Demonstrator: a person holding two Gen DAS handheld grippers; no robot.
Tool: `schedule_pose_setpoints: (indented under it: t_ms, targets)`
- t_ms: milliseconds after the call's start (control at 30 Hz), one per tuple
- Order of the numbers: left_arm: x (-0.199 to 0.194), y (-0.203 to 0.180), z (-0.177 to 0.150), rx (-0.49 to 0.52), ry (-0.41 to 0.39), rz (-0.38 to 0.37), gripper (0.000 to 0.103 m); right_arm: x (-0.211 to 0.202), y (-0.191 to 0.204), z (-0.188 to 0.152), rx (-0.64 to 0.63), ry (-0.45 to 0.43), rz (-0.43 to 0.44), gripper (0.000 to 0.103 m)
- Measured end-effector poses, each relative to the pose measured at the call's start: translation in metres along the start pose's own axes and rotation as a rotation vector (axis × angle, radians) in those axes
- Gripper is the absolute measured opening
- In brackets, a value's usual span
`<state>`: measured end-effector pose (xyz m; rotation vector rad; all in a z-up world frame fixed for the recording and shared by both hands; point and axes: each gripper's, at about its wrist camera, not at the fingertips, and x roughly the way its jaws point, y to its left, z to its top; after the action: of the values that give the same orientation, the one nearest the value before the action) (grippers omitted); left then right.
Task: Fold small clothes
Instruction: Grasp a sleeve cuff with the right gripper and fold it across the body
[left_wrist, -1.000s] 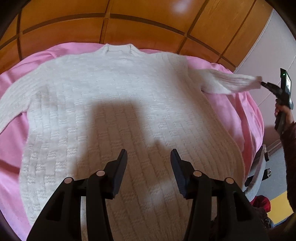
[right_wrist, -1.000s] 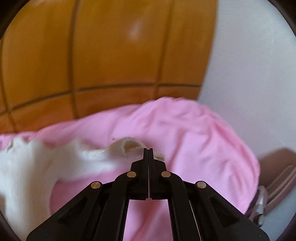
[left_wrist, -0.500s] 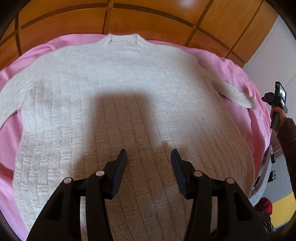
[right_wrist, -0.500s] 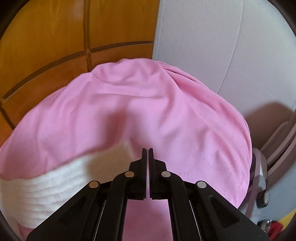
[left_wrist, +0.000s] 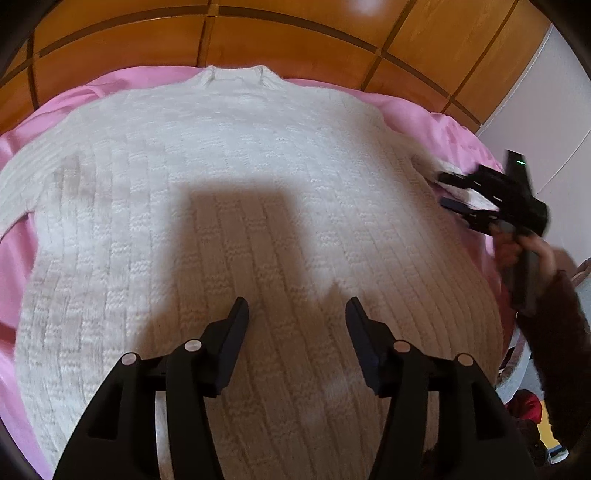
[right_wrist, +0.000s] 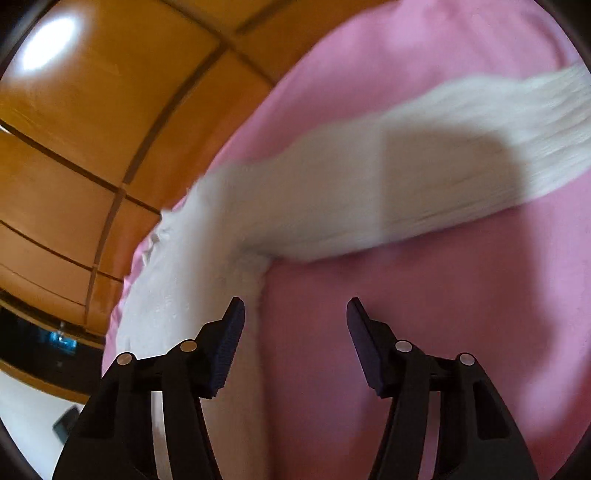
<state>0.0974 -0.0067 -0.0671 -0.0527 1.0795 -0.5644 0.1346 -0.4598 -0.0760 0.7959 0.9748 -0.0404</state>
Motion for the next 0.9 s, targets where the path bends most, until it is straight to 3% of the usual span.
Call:
schedule_pose_setpoints:
  t_ms: [167,233,267,400,433,500,567,700,900]
  targets:
    - [-0.008,0.006,-0.008,-0.031,-0.011,-0.012,0.055,0.021,0.001,0.019,0.167,-0.174,-0.020,0.057]
    - [-0.012,0.009,-0.011,-0.039,-0.019,-0.014,0.055,0.026,0.001,0.028,0.161,-0.171,-0.090,0.015]
    - [-0.013,0.011,-0.012,-0.043,-0.025,-0.011,0.055,0.024,0.003,0.027,0.139,-0.169,-0.142,0.006]
    - [-0.014,0.024,-0.016,-0.085,-0.026,-0.024,0.056,0.006,0.003,0.012,0.059,-0.203,-0.305,0.005]
    - [-0.012,0.026,-0.016,-0.097,-0.023,-0.035,0.056,0.006,-0.004,0.010,0.062,-0.195,-0.307,0.005]
    - [-0.009,0.027,-0.015,-0.092,-0.020,-0.034,0.056,0.003,-0.022,0.014,0.095,-0.177,-0.216,0.005]
    - [-0.010,0.026,-0.014,-0.083,-0.026,-0.031,0.056,-0.007,-0.030,0.015,0.114,-0.173,-0.179,0.011]
    - [-0.011,0.028,-0.014,-0.085,-0.038,-0.015,0.057,-0.043,-0.056,0.018,0.151,-0.241,-0.208,0.041]
    - [-0.017,0.035,-0.015,-0.104,-0.064,0.041,0.063,-0.090,-0.130,0.049,0.364,-0.361,-0.263,0.041]
